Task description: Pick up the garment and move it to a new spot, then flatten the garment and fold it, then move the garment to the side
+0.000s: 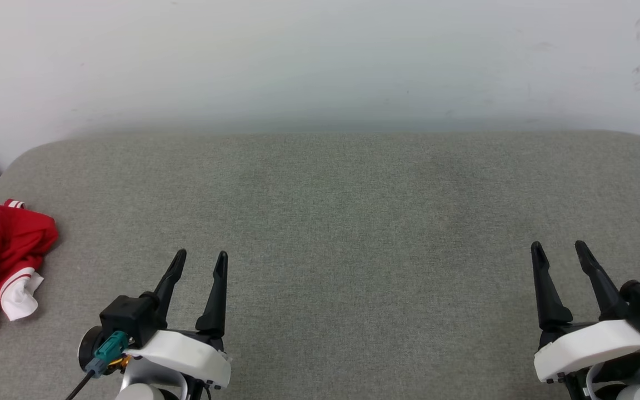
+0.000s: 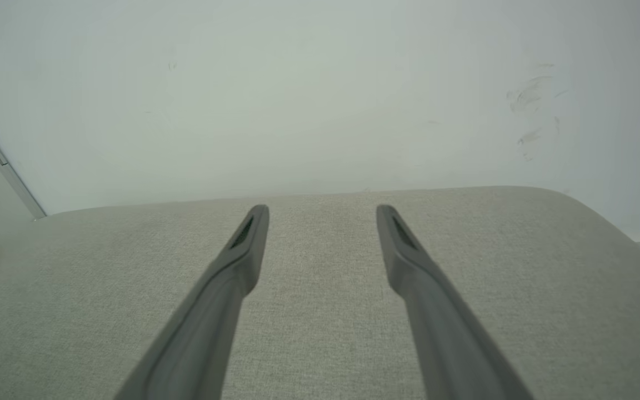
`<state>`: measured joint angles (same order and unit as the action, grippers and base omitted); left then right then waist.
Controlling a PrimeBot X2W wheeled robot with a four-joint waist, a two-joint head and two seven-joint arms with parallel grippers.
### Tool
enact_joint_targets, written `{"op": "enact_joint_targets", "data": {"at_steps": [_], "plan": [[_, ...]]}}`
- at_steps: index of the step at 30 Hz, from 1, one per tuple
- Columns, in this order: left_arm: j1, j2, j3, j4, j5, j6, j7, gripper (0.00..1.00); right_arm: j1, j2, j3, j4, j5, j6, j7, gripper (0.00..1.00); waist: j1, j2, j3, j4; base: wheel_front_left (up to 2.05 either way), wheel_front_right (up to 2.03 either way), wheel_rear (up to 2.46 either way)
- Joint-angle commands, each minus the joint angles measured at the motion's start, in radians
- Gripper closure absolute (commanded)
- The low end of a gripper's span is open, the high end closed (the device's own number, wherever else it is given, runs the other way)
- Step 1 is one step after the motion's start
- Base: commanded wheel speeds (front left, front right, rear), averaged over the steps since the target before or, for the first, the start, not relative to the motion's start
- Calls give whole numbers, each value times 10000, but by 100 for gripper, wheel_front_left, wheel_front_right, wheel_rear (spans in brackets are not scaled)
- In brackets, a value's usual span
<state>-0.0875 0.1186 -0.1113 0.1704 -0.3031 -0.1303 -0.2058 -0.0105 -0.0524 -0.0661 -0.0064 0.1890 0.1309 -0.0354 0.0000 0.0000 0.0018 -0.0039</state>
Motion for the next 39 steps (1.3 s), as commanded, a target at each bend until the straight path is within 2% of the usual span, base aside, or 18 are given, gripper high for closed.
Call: {"op": "enact_joint_targets", "data": {"at_steps": [1, 26, 39], "plan": [[-148, -2, 46, 27, 246, 46, -98, 0, 68, 29, 5, -119, -229, -3, -66, 0, 0, 0, 2, 8, 0, 0, 0], [-263, -303, 453, 625, 1772, 79, -557, 0, -9, 38, 41, 41, -1358, -3, -490, 0, 0, 0, 70, 101, 0, 0, 0], [-350, -409, 557, 892, 1708, 34, -599, 0, -31, 39, -84, 169, -1262, -3, -574, 0, 0, 0, 93, 172, 0, 0, 0]]}}
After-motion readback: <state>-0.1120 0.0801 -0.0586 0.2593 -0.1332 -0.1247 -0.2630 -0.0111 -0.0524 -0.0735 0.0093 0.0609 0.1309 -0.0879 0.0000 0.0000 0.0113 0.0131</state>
